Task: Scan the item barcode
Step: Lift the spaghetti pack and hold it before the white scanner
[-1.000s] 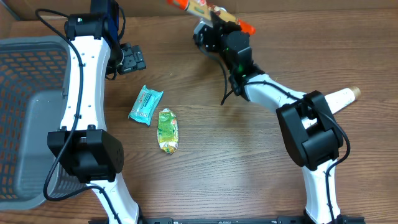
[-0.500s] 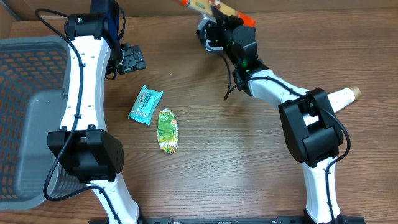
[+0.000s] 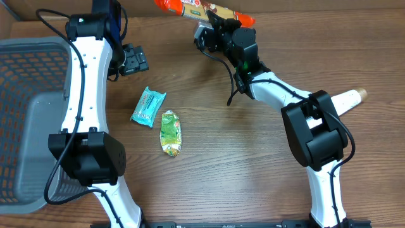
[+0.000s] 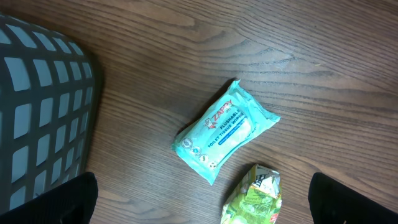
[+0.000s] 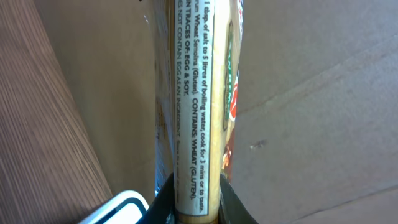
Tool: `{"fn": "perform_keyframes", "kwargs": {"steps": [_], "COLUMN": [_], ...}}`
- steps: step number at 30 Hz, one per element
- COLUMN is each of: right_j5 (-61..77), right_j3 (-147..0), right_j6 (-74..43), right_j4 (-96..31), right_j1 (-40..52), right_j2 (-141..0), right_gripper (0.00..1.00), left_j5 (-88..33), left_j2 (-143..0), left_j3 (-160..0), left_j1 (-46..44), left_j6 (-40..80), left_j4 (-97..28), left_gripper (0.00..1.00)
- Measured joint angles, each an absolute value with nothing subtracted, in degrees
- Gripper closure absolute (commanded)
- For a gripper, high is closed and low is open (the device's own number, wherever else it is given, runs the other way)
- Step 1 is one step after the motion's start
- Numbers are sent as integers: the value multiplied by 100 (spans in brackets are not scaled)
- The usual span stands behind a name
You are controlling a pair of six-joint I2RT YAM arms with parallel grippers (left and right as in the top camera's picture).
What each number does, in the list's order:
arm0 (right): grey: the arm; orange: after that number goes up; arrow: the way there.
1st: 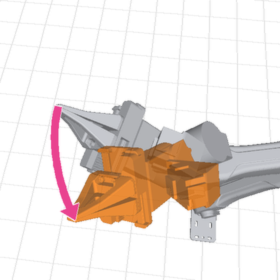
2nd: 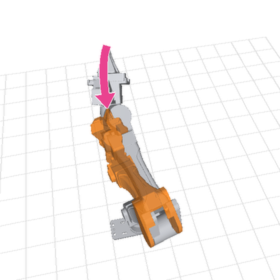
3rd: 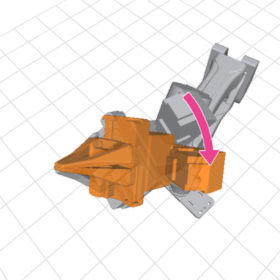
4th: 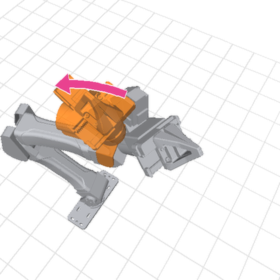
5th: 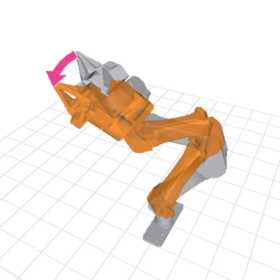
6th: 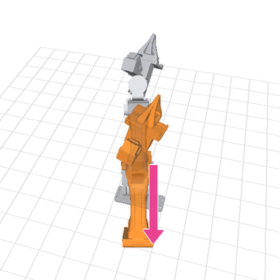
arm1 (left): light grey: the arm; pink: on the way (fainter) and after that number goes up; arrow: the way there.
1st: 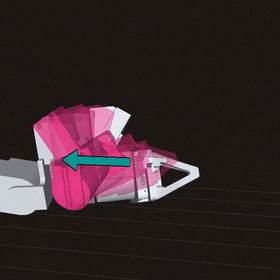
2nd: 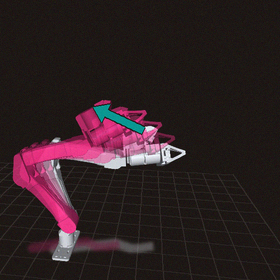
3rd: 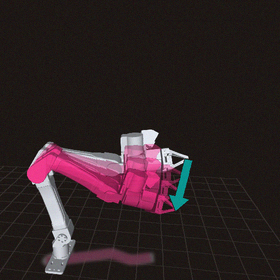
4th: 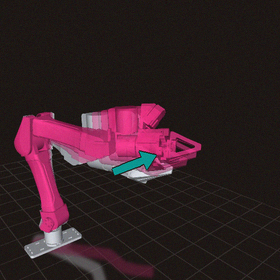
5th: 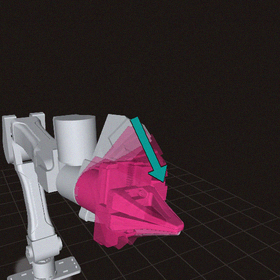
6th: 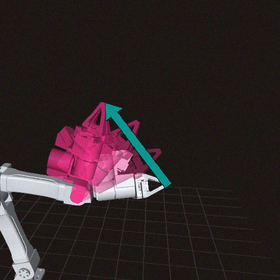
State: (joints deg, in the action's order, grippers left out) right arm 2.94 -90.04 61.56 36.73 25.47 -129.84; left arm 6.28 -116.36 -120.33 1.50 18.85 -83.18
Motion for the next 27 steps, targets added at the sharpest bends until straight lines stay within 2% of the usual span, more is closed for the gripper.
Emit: {"fn": "perform_keyframes", "kwargs": {"steps": [7, 16, 27], "right_j5": [303, 294, 301], "right_j3": [-9135, -10243, -10267], "right_j6": [6416, 6466, 6928], "right_j4": [3673, 3365, 2674], "right_j1": [2510, 2510, 2412], "right_j2": [-13052, -13771, -13839], "right_gripper": [96, 96, 96], "left_j5": [628, 628, 628], "left_j2": [-11636, -11636, -11636], "left_j3": [-12033, -12033, -12033], "left_j1": [150, 150, 150], "left_j6": [1885, 1885, 1883], "left_j4": [-8318, -8320, -8318], "left_gripper": [0, 1, 0]}}
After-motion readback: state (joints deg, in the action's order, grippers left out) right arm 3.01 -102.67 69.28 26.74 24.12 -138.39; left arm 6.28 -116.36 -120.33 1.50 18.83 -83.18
